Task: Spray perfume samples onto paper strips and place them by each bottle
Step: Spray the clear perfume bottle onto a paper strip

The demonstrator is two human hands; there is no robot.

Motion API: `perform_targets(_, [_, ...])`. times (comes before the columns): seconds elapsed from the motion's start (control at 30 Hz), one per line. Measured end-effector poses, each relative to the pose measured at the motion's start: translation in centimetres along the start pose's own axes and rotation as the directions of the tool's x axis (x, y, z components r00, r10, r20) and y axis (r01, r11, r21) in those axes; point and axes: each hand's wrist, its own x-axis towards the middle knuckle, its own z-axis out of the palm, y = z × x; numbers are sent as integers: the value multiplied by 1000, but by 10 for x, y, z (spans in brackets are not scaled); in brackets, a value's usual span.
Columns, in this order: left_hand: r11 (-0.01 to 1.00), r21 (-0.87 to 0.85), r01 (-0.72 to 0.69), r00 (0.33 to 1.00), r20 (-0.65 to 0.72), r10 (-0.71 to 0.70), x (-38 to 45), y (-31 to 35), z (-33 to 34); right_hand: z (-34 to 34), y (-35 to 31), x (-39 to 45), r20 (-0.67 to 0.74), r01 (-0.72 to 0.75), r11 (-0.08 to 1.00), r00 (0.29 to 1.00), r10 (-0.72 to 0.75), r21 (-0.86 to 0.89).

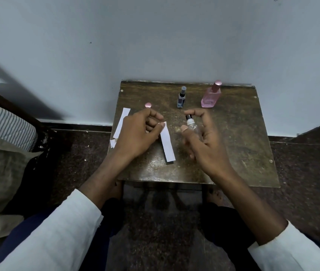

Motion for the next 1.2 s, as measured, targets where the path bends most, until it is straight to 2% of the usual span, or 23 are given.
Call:
perform_targets(0.1, [996,-85,42,999,-22,-44,-3,4,-4,-2,0,-6,-13,192,927,978,-207,-322])
perform_targets(0.17, [993,-106,47,998,-47,-52,-6,4,-5,-2,0,-11,41,279,852,956,-292,-442])
perform_targets(0.37, [969,-223,112,994,7,-113,-12,9,-4,8,0,-20,71,303,825,949,-307,-476])
perform_targets(0.53, [952,-283,122,990,-30,-136,-14,10,-6,13,2,-16,64,339,797,932,-356,-499])
perform_targets(0.77, [959,-275,65,993,-78,-90,-11,13,-7,18,4,-9,4,393,733,883,-469,-555])
perform_targets(1.2, [958,-281,56,995,-66,-78,-11,12,-10,19,5,-7,-25,382,702,869,-494,-601])
